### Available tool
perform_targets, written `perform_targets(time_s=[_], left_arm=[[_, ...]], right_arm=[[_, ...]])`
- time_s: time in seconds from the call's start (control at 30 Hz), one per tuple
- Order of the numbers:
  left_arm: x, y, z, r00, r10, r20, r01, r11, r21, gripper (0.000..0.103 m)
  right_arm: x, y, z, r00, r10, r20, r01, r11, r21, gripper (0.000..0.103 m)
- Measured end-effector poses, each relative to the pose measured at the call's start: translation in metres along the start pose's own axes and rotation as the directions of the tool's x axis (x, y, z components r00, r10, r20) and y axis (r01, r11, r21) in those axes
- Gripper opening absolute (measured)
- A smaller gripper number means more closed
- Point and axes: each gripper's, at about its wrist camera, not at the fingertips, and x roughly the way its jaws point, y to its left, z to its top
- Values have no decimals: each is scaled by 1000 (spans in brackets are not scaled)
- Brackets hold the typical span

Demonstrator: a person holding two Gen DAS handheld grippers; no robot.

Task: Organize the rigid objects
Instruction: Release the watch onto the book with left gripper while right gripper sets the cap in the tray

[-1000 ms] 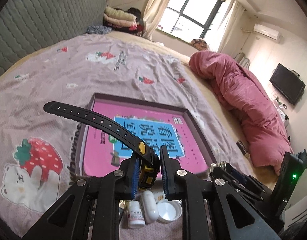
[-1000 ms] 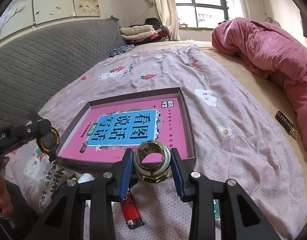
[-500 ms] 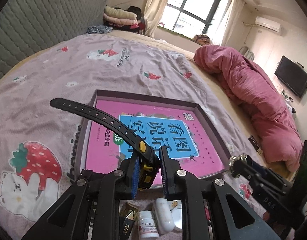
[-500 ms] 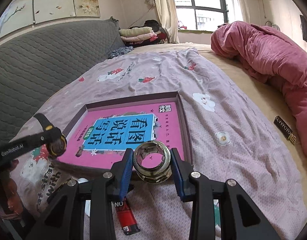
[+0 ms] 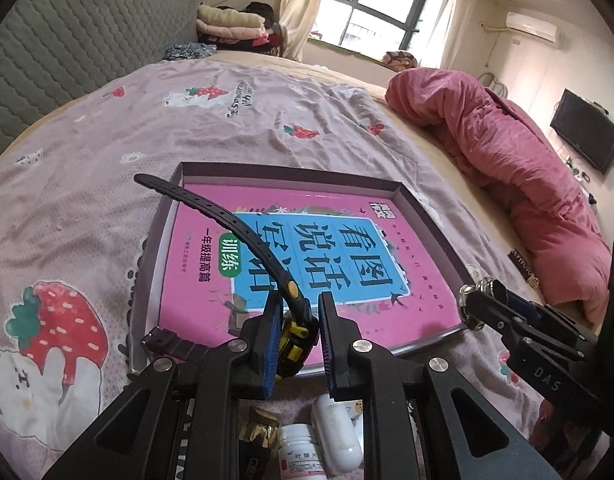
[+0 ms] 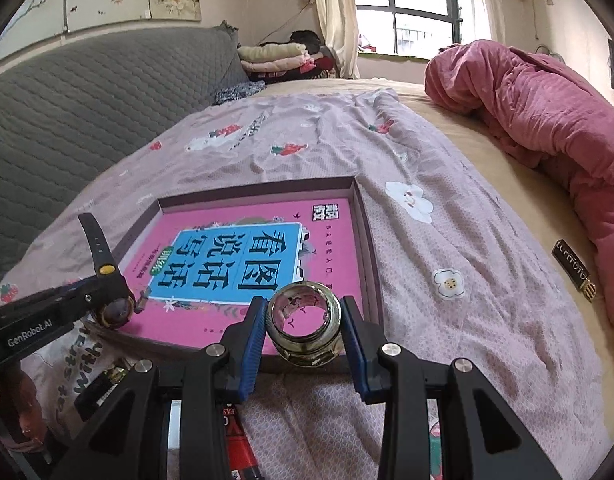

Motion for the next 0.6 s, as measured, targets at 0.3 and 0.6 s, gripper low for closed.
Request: perform_targets(time_s=[0.3,0.6], left_arm=[[12,2,0,1000,3,-13,-3,1000,15,18],[24,7,-5,999,-12,-49,12,1000,-8,19]], right_arm=[[15,6,3,1000,-10,-25,9,999,-40,37],[27,2,6,1000,-12,-28,12,1000,-22,37]])
